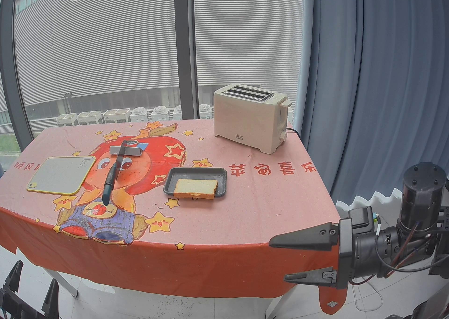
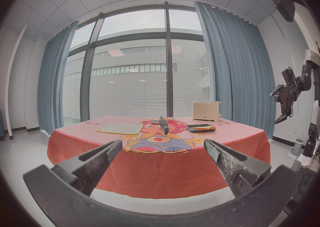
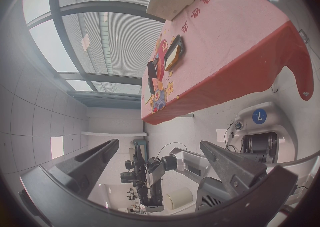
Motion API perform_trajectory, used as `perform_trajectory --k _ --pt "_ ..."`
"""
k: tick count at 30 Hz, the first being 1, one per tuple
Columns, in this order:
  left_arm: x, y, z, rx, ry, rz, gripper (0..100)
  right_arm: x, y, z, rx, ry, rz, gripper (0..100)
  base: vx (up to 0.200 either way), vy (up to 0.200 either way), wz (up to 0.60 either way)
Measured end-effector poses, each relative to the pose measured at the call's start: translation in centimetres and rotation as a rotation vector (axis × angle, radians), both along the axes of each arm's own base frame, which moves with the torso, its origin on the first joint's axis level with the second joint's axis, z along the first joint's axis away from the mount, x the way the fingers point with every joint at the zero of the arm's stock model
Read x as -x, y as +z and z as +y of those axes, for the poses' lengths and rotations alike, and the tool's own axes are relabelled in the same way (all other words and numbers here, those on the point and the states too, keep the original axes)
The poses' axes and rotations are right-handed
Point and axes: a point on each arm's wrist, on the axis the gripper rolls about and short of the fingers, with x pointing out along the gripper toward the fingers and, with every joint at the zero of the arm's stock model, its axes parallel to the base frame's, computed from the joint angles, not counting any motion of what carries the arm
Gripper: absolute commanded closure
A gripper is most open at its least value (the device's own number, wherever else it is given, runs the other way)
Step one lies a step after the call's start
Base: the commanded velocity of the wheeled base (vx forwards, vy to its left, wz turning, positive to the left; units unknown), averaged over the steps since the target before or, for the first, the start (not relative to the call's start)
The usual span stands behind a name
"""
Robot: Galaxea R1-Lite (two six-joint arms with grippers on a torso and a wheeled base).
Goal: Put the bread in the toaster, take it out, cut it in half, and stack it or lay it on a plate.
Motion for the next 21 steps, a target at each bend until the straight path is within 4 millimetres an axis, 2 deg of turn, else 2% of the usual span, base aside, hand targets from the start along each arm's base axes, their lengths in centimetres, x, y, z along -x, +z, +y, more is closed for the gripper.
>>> perform_trajectory --k 7,15,21 --pt "0.0 0.0 0.0 0.000 0.000 0.000 0 -1.5 -0.6 1.7 0.011 0.019 0.025 0 0.000 0.000 0.00" --pt "0.0 0.0 0.0 0.000 0.000 0.000 0 -3.3 -0.8 3.7 -0.086 0.010 -0.030 0 0.000 0.000 0.00" --pt "0.0 0.0 0.0 0.000 0.000 0.000 0 -4.2 -1.6 4.6 -0.114 0.002 -0.033 0 0.000 0.000 0.00"
